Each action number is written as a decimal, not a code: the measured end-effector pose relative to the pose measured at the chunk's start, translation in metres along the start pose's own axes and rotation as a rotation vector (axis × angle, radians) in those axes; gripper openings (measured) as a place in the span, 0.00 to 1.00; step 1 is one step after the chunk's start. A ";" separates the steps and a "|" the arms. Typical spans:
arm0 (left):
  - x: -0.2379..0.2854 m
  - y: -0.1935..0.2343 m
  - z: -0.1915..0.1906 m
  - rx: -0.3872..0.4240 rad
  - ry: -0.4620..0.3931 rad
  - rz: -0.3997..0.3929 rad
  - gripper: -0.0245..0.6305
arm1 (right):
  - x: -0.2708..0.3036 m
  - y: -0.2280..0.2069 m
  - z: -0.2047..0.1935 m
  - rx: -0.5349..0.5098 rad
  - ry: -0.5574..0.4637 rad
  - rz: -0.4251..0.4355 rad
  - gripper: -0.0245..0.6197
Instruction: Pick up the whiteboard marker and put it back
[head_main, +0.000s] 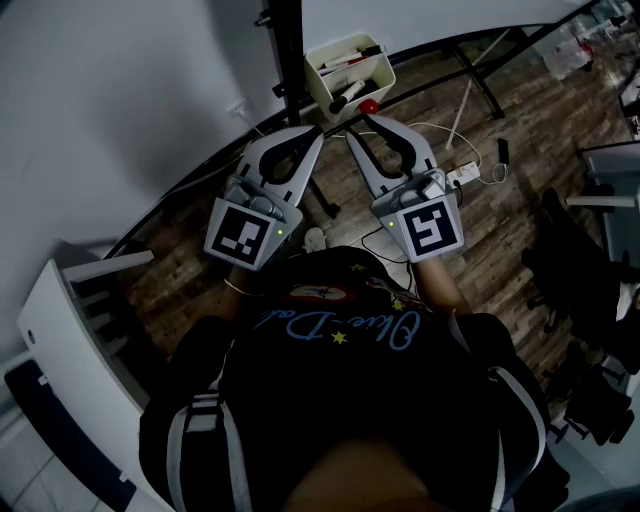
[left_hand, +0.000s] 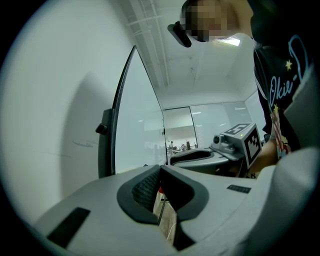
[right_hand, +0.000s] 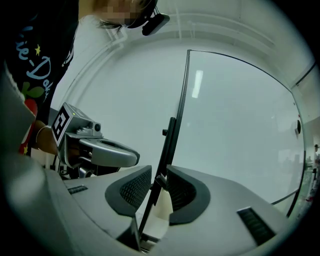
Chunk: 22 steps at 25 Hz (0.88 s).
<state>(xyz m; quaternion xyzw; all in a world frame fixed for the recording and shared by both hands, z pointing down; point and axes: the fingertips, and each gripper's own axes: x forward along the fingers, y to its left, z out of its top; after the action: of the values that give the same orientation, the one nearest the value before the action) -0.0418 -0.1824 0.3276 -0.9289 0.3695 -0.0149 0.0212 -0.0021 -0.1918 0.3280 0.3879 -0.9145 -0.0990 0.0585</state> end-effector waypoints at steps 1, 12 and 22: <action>0.000 0.002 0.000 -0.001 0.001 -0.002 0.06 | 0.002 0.001 -0.001 -0.001 0.005 0.000 0.18; -0.002 0.015 -0.002 0.003 0.002 -0.029 0.06 | 0.018 0.009 -0.004 -0.018 0.021 -0.013 0.20; -0.006 0.015 -0.001 -0.004 0.013 -0.012 0.06 | 0.025 0.010 -0.009 -0.058 0.043 0.016 0.22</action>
<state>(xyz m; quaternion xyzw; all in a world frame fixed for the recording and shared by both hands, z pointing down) -0.0567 -0.1890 0.3279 -0.9310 0.3639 -0.0203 0.0171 -0.0245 -0.2042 0.3392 0.3806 -0.9129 -0.1167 0.0901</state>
